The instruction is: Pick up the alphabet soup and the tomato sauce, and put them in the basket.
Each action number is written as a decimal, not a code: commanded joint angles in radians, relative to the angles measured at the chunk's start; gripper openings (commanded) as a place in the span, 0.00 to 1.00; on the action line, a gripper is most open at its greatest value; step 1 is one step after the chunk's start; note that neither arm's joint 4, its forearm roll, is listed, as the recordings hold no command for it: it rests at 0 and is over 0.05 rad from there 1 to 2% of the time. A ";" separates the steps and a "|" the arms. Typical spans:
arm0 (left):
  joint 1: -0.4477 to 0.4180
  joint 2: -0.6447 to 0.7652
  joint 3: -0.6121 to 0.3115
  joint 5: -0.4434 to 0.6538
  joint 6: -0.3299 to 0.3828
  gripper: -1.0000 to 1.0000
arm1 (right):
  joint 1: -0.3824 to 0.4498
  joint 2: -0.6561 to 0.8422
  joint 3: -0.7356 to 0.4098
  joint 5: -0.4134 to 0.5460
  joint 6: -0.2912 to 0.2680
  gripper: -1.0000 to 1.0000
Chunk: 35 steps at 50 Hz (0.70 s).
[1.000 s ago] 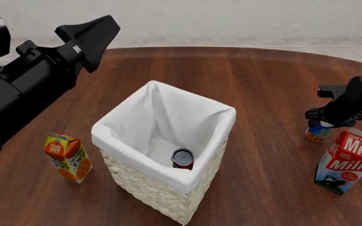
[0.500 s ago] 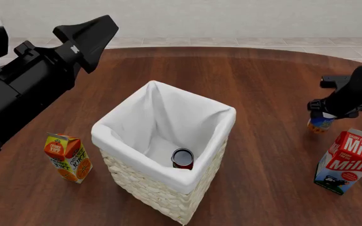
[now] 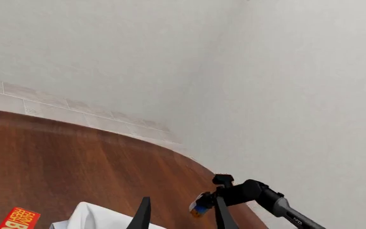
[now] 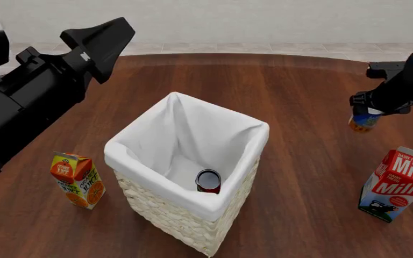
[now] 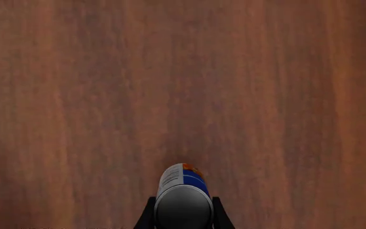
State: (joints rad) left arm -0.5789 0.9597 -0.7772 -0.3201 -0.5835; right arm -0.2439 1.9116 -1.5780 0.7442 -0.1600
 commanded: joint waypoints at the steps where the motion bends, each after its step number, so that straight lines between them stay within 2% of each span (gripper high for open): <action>1: 0.000 0.000 0.000 0.000 0.000 1.00 | 0.038 -0.048 -0.065 0.046 0.047 0.00; 35: 0.011 -0.030 -0.032 0.026 0.009 1.00 | 0.205 -0.200 -0.098 0.122 0.073 0.00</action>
State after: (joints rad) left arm -0.5668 0.9347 -0.8049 -0.2996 -0.5776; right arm -0.0875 1.7602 -1.6631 0.8481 -0.1128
